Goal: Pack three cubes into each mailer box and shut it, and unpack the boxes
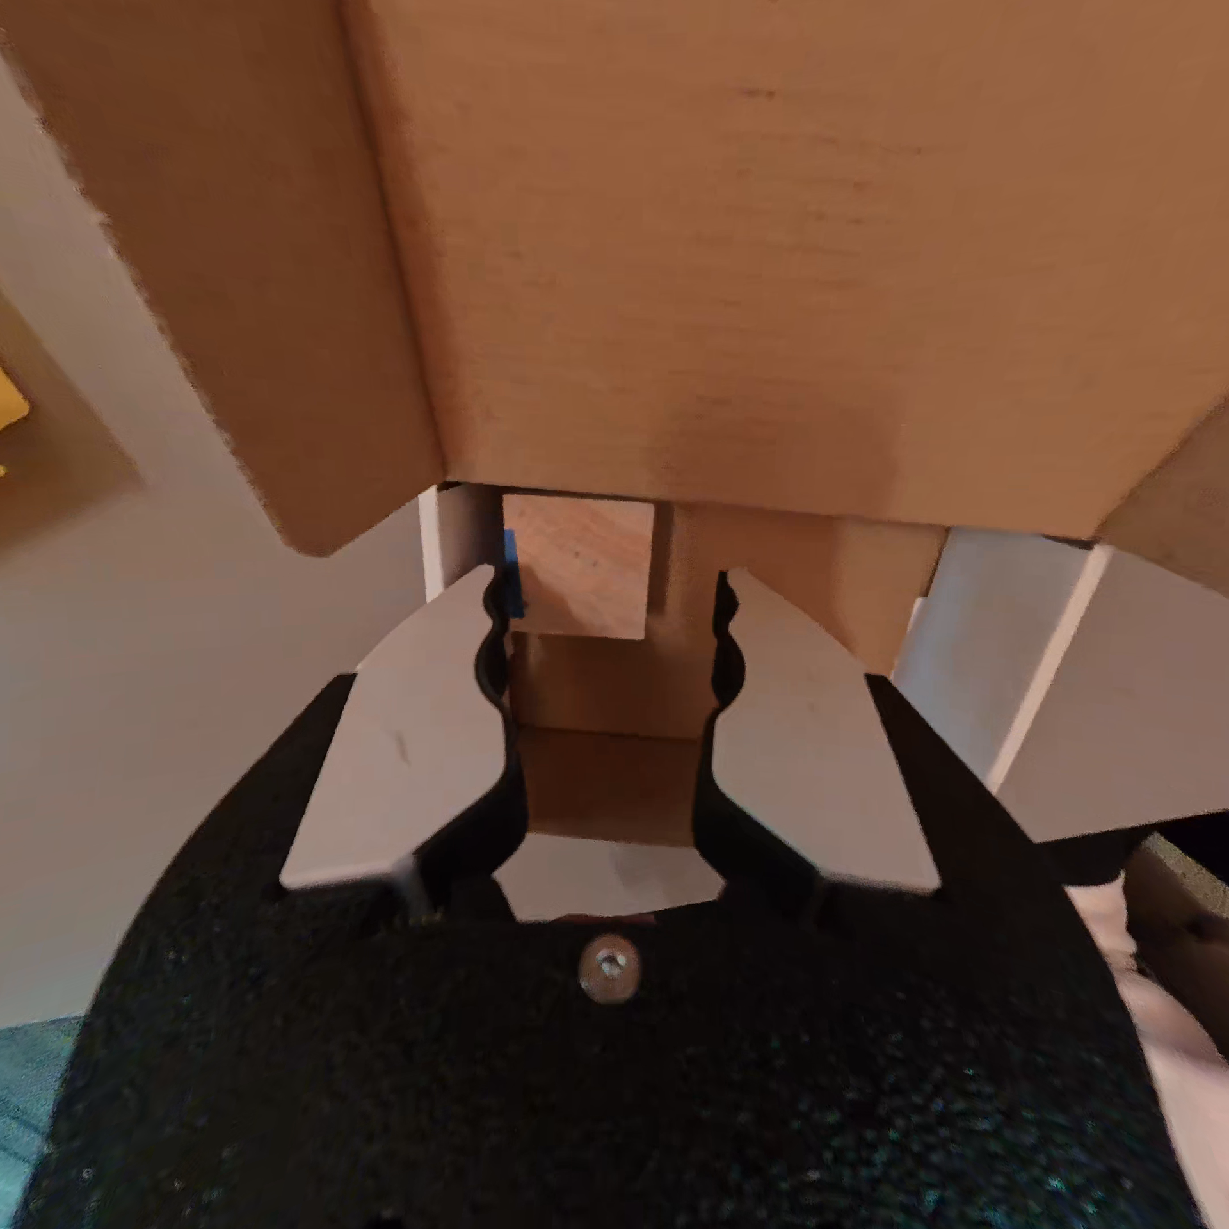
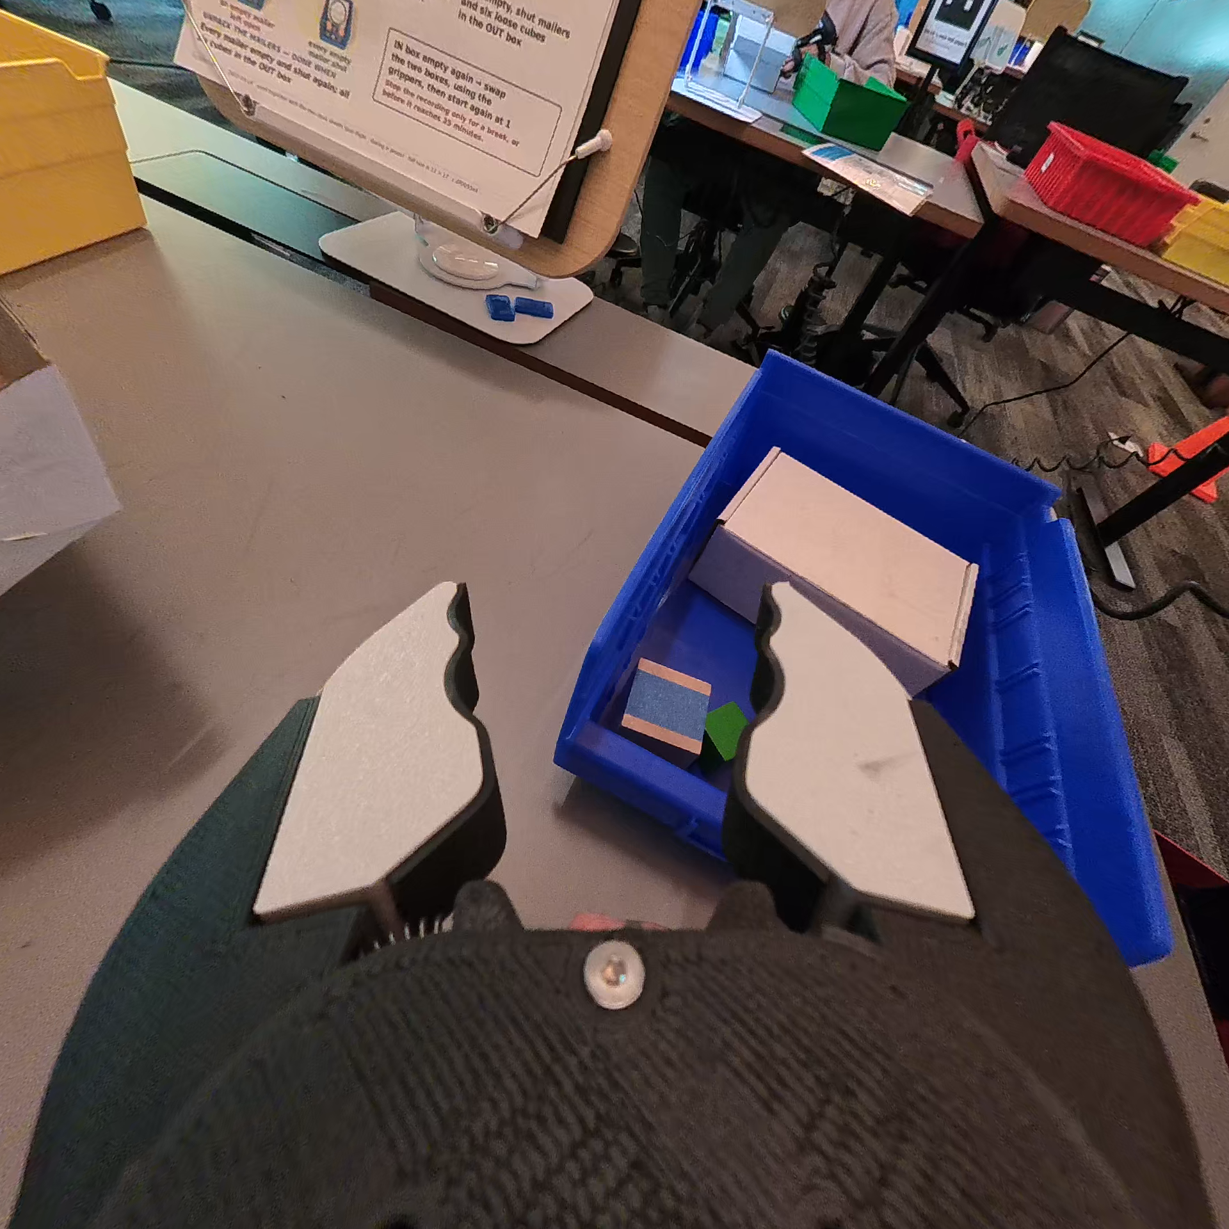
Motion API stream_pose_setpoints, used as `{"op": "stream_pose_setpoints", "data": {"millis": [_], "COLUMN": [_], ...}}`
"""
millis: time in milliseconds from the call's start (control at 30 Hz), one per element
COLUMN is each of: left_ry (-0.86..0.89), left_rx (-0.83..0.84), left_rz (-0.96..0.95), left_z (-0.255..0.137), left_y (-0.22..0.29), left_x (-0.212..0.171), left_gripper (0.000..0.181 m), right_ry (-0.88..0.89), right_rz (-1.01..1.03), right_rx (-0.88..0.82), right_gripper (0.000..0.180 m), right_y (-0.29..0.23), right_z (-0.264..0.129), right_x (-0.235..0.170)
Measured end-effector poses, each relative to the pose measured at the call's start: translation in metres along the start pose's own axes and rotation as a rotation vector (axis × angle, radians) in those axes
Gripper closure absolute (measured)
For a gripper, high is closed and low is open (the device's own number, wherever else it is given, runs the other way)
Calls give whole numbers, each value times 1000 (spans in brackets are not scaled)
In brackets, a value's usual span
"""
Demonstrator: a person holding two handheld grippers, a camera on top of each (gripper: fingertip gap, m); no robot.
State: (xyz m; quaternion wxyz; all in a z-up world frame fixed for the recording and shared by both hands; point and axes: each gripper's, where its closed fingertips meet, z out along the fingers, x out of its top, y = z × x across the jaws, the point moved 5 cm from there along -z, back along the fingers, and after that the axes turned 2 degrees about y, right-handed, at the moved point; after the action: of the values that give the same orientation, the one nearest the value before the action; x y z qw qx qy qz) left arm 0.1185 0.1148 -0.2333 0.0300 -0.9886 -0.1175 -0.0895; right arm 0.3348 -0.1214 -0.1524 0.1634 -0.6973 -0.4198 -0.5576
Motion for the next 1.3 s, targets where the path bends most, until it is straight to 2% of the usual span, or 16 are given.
{"op": "stream_pose_setpoints", "data": {"millis": [200,300,433,533,667,733,900,1000,1100,1233,1300], "left_ry": [-19,-34,-60,-63,-40,-22,75,194,430,897,1182], "left_rx": [138,130,114,111,66,6,-339,-486,-595,-961,-903], "left_rz": [56,79,79,81,91,67,38,49,167,304,479], "left_z": [9,11,10,6,5,3,-17,-38,-71,-145,-171], "left_y": [1,3,3,-3,-2,1,20,20,16,24,22], "left_x": [0,0,0,0,-1,-2,-7,-10,-9,-13,-20], "left_gripper": [119,108,110,139,140,140,140,140,139,140,140], "right_ry": [-2,-1,19,45,58,65,104,177,283,397,425], "right_rz": [-10,-13,-3,13,14,18,35,110,182,270,359], "right_rx": [3,8,32,58,76,86,138,254,449,779,966], "right_gripper": [98,98,98,98,98,99,98,98,94,83,82], "right_y": [-2,-3,-6,-11,-14,-16,-25,-38,-60,-97,-116], "right_z": [-1,-1,-2,-4,-5,-6,-12,-21,-37,-64,-78], "right_x": [0,1,5,10,13,15,24,39,59,83,95]}}
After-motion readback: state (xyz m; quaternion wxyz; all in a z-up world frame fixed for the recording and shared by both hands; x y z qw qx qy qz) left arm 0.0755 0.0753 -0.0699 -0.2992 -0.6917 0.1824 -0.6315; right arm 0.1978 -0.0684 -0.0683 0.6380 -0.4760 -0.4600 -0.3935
